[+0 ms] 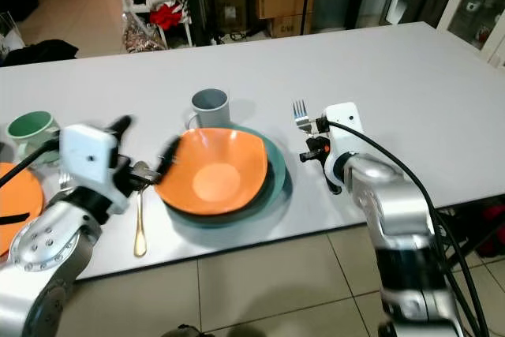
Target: Setting the table
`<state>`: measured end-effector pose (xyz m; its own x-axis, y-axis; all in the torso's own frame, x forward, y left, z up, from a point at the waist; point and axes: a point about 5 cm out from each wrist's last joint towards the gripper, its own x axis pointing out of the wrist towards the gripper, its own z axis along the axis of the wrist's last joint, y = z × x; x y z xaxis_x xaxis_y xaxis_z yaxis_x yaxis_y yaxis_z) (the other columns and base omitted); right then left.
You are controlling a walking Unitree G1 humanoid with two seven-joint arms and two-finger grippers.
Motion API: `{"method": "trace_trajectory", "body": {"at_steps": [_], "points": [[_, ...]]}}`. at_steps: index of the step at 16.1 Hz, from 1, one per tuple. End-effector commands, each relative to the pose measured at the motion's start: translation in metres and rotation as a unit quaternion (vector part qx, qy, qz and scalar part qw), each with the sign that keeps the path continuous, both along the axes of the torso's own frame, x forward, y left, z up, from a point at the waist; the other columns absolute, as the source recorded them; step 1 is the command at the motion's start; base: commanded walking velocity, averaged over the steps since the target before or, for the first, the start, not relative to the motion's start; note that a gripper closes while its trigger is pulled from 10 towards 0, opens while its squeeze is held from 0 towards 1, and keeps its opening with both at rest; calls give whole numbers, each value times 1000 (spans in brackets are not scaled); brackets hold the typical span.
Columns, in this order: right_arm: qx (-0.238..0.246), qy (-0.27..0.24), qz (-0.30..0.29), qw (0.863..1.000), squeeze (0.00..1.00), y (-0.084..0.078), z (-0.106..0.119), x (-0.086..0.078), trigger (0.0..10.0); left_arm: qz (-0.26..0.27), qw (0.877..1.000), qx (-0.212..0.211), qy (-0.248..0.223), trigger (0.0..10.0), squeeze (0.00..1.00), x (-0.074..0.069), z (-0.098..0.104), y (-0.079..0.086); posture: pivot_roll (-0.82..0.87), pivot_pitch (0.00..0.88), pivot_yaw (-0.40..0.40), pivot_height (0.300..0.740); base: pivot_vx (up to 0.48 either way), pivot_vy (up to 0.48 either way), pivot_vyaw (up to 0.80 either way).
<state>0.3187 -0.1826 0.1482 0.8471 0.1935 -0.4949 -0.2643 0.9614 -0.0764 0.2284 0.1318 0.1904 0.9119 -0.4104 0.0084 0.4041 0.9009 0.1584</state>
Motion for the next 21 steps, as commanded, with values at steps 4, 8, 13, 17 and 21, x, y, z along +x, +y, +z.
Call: {"method": "trace_trajectory", "body": {"at_steps": [4, 8, 13, 17, 21], "points": [[-6, 19, 21, 1000, 0, 16, -5, 15, 10000, -119, 991, 25, 52, 10000, 0, -14, -1, -17, -104, 0, 72, 740, 0, 0, 0], [10, 31, -4, 999, 0, 18, -17, 30, 10000, -192, 971, 57, 133, 10000, 0, -31, -10, -20, -100, 0, 73, 740, 0, 0, 0], [28, 34, 18, 999, 0, 30, -27, 43, 10000, -216, 954, 54, 201, 10000, 0, -43, -19, -20, -80, 0, 79, 740, 0, 0, 0], [23, 34, 15, 999, 0, 36, -29, 49, 10000, -214, 952, 61, 211, 10000, 0, -45, -18, -19, -67, 0, 78, 740, 0, 0, 0], [17, 53, 25, 998, 0, 42, -41, 48, 10000, -211, 950, 66, 221, 10000, 0, -47, -19, -18, -58, 0, 73, 740, 0, 0, 0]]}}
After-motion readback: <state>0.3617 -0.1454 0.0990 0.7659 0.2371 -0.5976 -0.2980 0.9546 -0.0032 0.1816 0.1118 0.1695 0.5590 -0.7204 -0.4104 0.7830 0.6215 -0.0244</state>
